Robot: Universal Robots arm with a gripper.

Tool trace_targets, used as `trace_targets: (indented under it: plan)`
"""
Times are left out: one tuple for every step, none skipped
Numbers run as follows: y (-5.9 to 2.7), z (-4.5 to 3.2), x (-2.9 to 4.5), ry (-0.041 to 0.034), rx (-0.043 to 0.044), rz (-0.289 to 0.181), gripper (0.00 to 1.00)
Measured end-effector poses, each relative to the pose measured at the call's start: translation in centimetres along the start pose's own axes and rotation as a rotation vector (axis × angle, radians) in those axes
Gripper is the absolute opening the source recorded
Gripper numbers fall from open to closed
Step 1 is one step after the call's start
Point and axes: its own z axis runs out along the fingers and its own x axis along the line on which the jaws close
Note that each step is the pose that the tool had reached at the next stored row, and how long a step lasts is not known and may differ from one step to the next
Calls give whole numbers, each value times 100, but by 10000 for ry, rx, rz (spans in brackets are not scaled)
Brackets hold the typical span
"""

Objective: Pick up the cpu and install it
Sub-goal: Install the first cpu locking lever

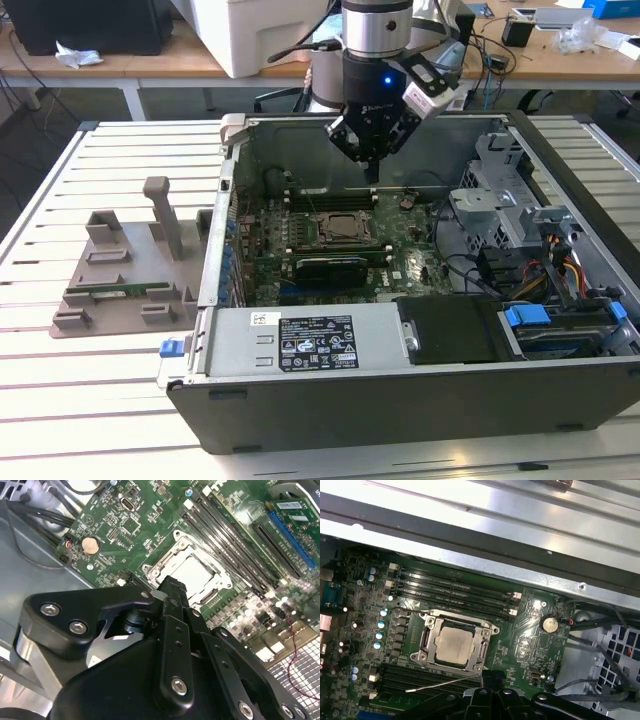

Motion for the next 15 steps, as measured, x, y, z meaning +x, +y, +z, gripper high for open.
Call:
trace_targets:
  plan:
    - [-1,3,-3,91,-17,55,11]
    - [-1,9,-4,328,-63,96,11]
    - [0,18,-4,575,-112,163,11]
    - [1,31,-4,744,-141,311,11]
    - [1,37,-3,774,-144,437,11]
    - [2,41,-3,786,-142,572,11]
    - [1,44,-3,794,-162,775,11]
    - [2,45,-3,799,-176,881,11]
    - [2,45,-3,797,-197,933,11]
    - [2,45,-3,797,-199,936,11]
    - [9,43,30,797,-200,935,11]
    - [27,37,111,795,-200,935,11]
    - [35,34,151,794,-200,936,11]
    - [42,31,180,794,-200,935,11]
    - [56,26,245,795,-199,936,11]
